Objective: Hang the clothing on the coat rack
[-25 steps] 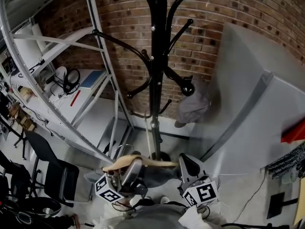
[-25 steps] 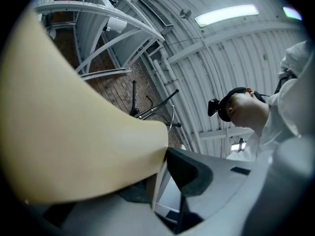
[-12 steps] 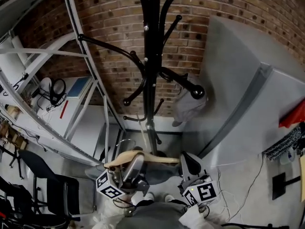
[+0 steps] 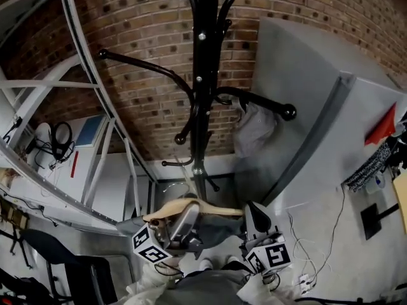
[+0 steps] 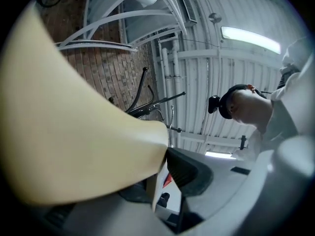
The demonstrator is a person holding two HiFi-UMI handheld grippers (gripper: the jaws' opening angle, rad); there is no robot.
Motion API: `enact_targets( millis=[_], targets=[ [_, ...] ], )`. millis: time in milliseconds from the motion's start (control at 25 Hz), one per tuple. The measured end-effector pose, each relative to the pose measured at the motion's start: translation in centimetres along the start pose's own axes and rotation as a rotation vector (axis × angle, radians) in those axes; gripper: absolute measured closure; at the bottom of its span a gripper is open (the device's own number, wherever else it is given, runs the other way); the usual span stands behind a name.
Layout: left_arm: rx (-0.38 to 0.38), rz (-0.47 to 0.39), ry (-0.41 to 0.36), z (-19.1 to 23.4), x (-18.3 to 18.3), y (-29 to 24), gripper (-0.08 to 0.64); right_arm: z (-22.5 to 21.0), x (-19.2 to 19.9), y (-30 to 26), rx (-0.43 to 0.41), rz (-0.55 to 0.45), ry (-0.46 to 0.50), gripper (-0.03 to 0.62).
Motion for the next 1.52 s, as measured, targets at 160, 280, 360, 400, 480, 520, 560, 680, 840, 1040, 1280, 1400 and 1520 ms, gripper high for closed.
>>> enact_targets(
  millis=[160, 280, 360, 400, 480, 520, 560, 680, 840, 1040, 1280, 1400, 1520],
  targets=[
    [0.019, 0.015, 0.029, 0.1, 0.0, 0.2, 0.465, 0.4, 0.0, 0.5, 0.038, 0.003, 0.014, 0.569],
    [0.026, 0.013, 0.042, 0.4, -0.2, 0.2, 0.465, 0.7, -0.1, 0.4, 0.042, 0.000, 0.022, 0.569],
    [0.028, 0.012, 0.047, 0.6, -0.2, 0.2, 0.465, 0.6, -0.1, 0.4, 0.042, -0.003, 0.023, 0.569],
    [0.029, 0.012, 0.048, 0.7, -0.1, 0.0, 0.465, 0.5, -0.1, 0.4, 0.043, -0.004, 0.022, 0.569],
    [0.031, 0.013, 0.051, 0.8, 0.0, -0.3, 0.465, 0.1, -0.2, 0.2, 0.045, -0.008, 0.021, 0.569],
    [0.031, 0.013, 0.052, 0.8, -0.1, -0.5, 0.465, 0.1, -0.4, 0.1, 0.044, -0.010, 0.021, 0.569],
    [0.030, 0.012, 0.053, 0.9, -0.1, -0.6, 0.465, 0.0, -0.5, 0.0, 0.041, -0.010, 0.021, 0.569],
    [0.026, 0.009, 0.050, 1.1, -0.1, -0.9, 0.465, -0.2, -0.7, -0.2, 0.031, -0.010, 0.020, 0.569],
    [0.027, 0.013, 0.046, 1.3, 0.2, -1.6, 0.465, -1.0, -1.0, -0.5, 0.029, -0.013, 0.021, 0.569],
    [0.037, 0.003, 0.026, 1.0, -0.3, -2.6, 0.465, -1.4, -2.1, -0.6, 0.019, -0.031, 0.020, 0.569],
    [0.048, -0.015, 0.010, 1.6, -1.4, -3.9, 0.465, -1.9, -3.1, -0.8, 0.015, -0.062, 0.027, 0.569],
    [0.043, -0.018, 0.019, 2.2, -2.0, -4.8, 0.465, -2.2, -3.2, -0.8, 0.021, -0.063, 0.024, 0.569],
    [0.039, -0.019, 0.043, 2.9, -2.2, -5.6, 0.465, -2.7, -3.0, -0.7, 0.032, -0.060, 0.023, 0.569]
  ],
)
Point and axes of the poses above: the fingertips, and each gripper's own axes: y backward along the fingers, z to its left, x out of its underside, the point moved 2 cm from there along y, backward along the fingers, and after that the axes turned 6 degrees about -z, right-handed, at the moved point
